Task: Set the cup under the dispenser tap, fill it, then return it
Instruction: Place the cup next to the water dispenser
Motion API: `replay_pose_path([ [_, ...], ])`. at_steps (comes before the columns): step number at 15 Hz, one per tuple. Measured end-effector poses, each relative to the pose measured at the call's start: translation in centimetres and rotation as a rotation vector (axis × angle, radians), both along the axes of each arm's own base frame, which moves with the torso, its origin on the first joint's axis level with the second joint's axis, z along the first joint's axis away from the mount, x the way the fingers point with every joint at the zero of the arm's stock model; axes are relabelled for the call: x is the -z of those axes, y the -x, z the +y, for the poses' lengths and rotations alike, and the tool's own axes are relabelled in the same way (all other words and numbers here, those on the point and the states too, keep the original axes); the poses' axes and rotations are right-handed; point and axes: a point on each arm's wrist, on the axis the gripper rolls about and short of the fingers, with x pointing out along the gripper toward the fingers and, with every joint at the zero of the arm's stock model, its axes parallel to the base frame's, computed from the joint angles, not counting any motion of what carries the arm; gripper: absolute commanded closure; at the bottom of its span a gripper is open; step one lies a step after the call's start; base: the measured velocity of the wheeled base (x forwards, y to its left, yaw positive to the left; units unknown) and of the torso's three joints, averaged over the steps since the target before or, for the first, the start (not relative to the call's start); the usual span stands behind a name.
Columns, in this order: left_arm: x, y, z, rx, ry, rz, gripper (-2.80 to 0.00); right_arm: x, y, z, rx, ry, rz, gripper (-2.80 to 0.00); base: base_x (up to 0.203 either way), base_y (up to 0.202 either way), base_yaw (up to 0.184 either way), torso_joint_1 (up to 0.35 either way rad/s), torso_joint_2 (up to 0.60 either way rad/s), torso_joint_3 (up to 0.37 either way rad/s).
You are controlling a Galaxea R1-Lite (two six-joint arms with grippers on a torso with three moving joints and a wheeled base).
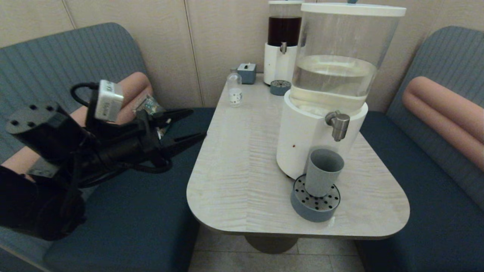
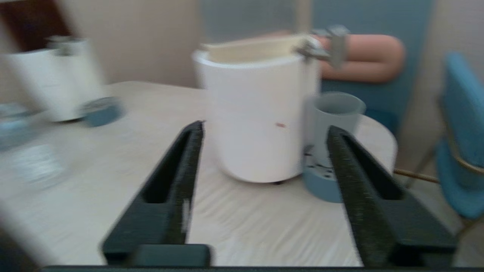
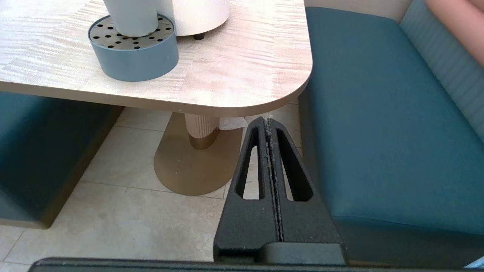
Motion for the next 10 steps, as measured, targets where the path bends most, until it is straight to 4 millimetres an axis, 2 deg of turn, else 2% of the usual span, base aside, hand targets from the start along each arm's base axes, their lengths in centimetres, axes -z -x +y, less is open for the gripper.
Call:
replay_pose_path([
  [3,4.1,-0.9,-5.8,0.073,-0.007,0.081,-2.8,0.0,0.0,0.0,0.0,0.0,0.0,0.0,0.0,0.0,0.0,0.0,0.0,0.0],
  [7,7.7,-0.3,-13.5,0.094,-0.004,0.167,-2.8,0.0,0.0,0.0,0.0,0.0,0.0,0.0,0.0,0.0,0.0,0.0,0.0,0.0],
  [10,9.1,-1.0,-17.2,0.03,0.026,0.172,-2.8,0.0,0.0,0.0,0.0,0.0,0.0,0.0,0.0,0.0,0.0,0.0,0.0,0.0],
])
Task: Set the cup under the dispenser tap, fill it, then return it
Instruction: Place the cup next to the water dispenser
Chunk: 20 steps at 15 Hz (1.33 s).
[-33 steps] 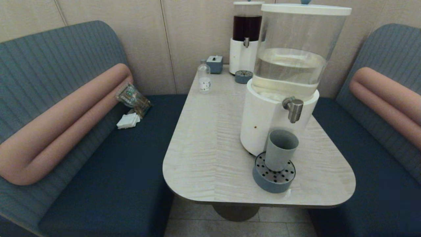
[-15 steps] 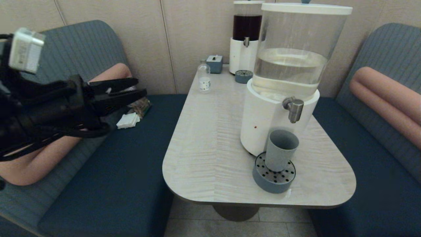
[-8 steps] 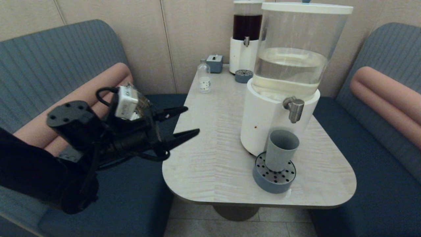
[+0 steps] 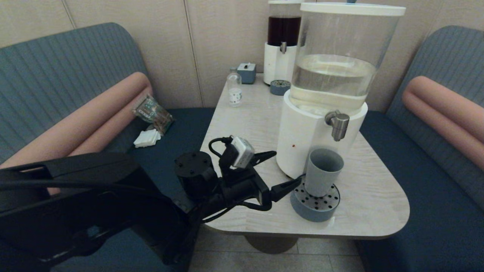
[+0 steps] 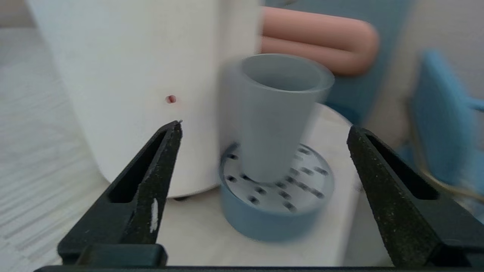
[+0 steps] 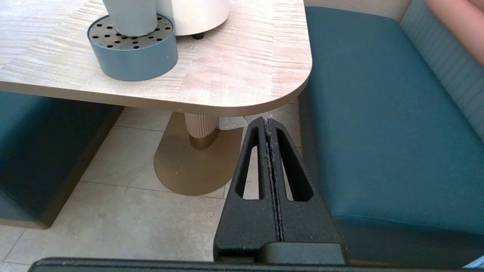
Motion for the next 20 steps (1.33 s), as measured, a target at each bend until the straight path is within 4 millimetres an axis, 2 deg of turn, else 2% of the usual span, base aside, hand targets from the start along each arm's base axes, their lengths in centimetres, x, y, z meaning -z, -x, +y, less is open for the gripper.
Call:
replay_pose_path([
  [6,2.8,0.4,-3.4,0.015,-0.023,0.033,-2.8,0.0,0.0,0.0,0.0,0.0,0.0,0.0,0.0,0.0,0.0,0.0,0.0,0.0],
  [9,3.4,0.9,-5.3,0.054,-0.017,0.025,-2.8,0.0,0.0,0.0,0.0,0.0,0.0,0.0,0.0,0.0,0.0,0.0,0.0,0.0],
  [20,5.1,-2.5,-9.2,0.038,0.053,-0.054,-2.8,0.0,0.0,0.0,0.0,0.0,0.0,0.0,0.0,0.0,0.0,0.0,0.0,0.0],
])
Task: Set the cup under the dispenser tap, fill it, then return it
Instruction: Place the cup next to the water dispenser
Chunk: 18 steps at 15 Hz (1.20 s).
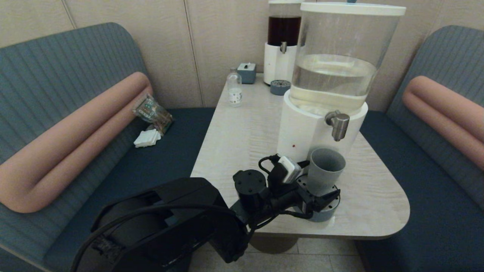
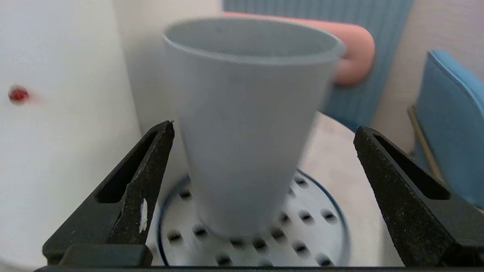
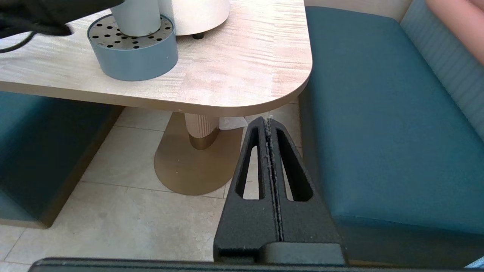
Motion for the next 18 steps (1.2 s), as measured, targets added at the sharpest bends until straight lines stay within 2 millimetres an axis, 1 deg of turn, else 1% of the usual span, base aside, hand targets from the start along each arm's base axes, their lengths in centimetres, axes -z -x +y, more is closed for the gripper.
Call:
replay_pose_path([
  [4,0.2,-1.2,-0.9,-0.03,0.017,-0.013,-2.8,0.0,0.0,0.0,0.0,0.0,0.0,0.0,0.0,0.0,0.0,0.0,0.0,0.0],
  [9,1.1,-2.1,-1.1,-0.043,0.011,-0.009,-2.8,0.0,0.0,0.0,0.0,0.0,0.0,0.0,0.0,0.0,0.0,0.0,0.0,0.0],
  [10,1.2,-2.3,-1.1,-0.046,0.012,-0.01,0.0,0.0,0.0,0.0,0.0,0.0,0.0,0.0,0.0,0.0,0.0,0.0,0.0,0.0],
  [13,1.3,-2.7,-0.9,-0.061,0.017,-0.01,0.0,0.0,0.0,0.0,0.0,0.0,0.0,0.0,0.0,0.0,0.0,0.0,0.0,0.0],
  [18,0.9,-2.5,-0.8,-0.061,0.022,-0.014,0.0,0.0,0.0,0.0,0.0,0.0,0.0,0.0,0.0,0.0,0.0,0.0,0.0,0.0],
])
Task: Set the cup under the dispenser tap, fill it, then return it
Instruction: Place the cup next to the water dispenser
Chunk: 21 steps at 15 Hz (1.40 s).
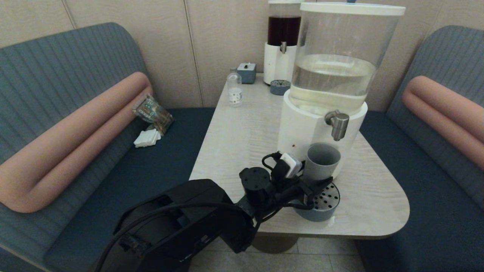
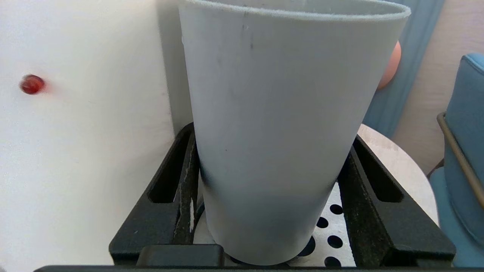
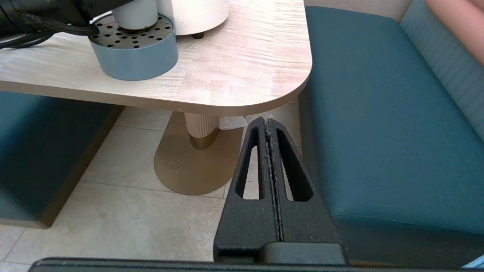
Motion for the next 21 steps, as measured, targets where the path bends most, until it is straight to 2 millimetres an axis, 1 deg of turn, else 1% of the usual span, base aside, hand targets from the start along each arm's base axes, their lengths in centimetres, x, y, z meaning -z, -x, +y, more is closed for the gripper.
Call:
replay_pose_path([
  [2,-0.3,0.5,0.5,-0.005,-0.007,0.01,0.0,0.0,0.0,0.0,0.0,0.0,0.0,0.0,0.0,0.0,0.0,0.0,0.0,0.0],
  [4,-0.9,1.5,1.3,-0.009,-0.02,0.03,0.0,0.0,0.0,0.0,0.0,0.0,0.0,0.0,0.0,0.0,0.0,0.0,0.0,0.0],
  [7,-2.3,3.0,3.1,-0.023,-0.035,0.054,0.0,0.0,0.0,0.0,0.0,0.0,0.0,0.0,0.0,0.0,0.0,0.0,0.0,0.0],
  [8,-3.2,2.9,4.3,-0.044,-0.031,0.05,0.0,0.0,0.0,0.0,0.0,0.0,0.0,0.0,0.0,0.0,0.0,0.0,0.0,0.0],
  [10,-4.7,1.6,7.0,-0.113,-0.015,0.035,0.0,0.0,0.0,0.0,0.0,0.0,0.0,0.0,0.0,0.0,0.0,0.0,0.0,0.0],
  [12,-5.7,0.0,10.4,-0.196,-0.006,0.026,0.0,0.0,0.0,0.0,-0.001,0.0,0.0,0.0,0.0,0.0,0.0,0.0,0.0,0.0],
  [15,-6.2,-2.6,15.4,-0.323,-0.002,0.02,0.0,0.0,0.0,0.0,0.0,0.0,0.0,0.0,0.0,0.0,0.0,0.0,0.0,0.0],
  [16,-6.2,-3.4,16.8,-0.356,0.0,0.017,0.0,0.0,0.0,0.0,0.0,0.0,0.0,0.0,0.0,0.0,0.0,0.0,0.0,0.0],
  [19,-5.6,-6.0,19.1,-0.419,0.016,-0.011,0.0,0.0,0.0,0.0,0.0,0.0,0.0,0.0,0.0,0.0,0.0,0.0,0.0,0.0],
  [21,-4.4,-7.7,19.9,-0.447,0.023,-0.021,0.0,0.0,0.0,0.0,0.0,0.0,0.0,0.0,0.0,0.0,0.0,0.0,0.0,0.0],
])
